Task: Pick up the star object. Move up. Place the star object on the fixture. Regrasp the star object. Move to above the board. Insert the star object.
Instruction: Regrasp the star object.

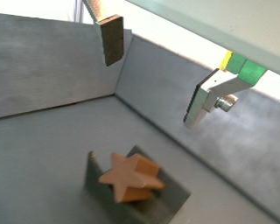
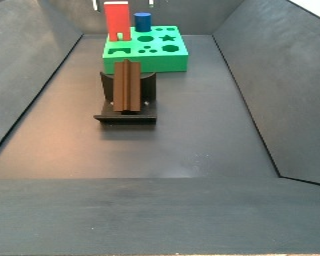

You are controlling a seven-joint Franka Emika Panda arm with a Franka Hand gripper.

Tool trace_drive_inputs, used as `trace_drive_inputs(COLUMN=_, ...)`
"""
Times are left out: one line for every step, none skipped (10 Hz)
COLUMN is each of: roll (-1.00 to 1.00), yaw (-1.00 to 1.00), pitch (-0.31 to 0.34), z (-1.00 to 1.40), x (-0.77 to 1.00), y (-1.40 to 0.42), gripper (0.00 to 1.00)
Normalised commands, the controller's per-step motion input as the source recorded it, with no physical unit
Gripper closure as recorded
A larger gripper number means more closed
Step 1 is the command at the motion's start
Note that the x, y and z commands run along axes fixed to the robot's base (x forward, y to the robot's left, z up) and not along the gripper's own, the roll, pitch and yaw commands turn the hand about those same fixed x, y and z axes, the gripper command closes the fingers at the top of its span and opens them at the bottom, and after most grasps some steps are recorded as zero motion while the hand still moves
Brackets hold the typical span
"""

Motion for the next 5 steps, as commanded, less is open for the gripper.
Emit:
trace_drive_inputs(roll=1.0, yaw=0.05, pitch=0.055, z=-0.01, x=0.05, y=-0.03, gripper=0.0)
trace_drive_inputs(roll=1.0, yaw=0.06, pitch=0.073, z=-0.01, x=0.07, y=-0.03, gripper=0.0)
trace_drive_inputs(roll=1.0, yaw=0.07, pitch=0.094, z=-0.01, x=0.08, y=-0.03, gripper=0.0)
trace_drive_inputs(roll=1.0, yaw=0.09, pitch=0.127, z=-0.01, x=0.09, y=-0.04, gripper=0.0)
trace_drive_inputs(roll=1.0, yaw=0.11, pitch=0.156, z=-0.01, x=0.09, y=-0.04, gripper=0.0)
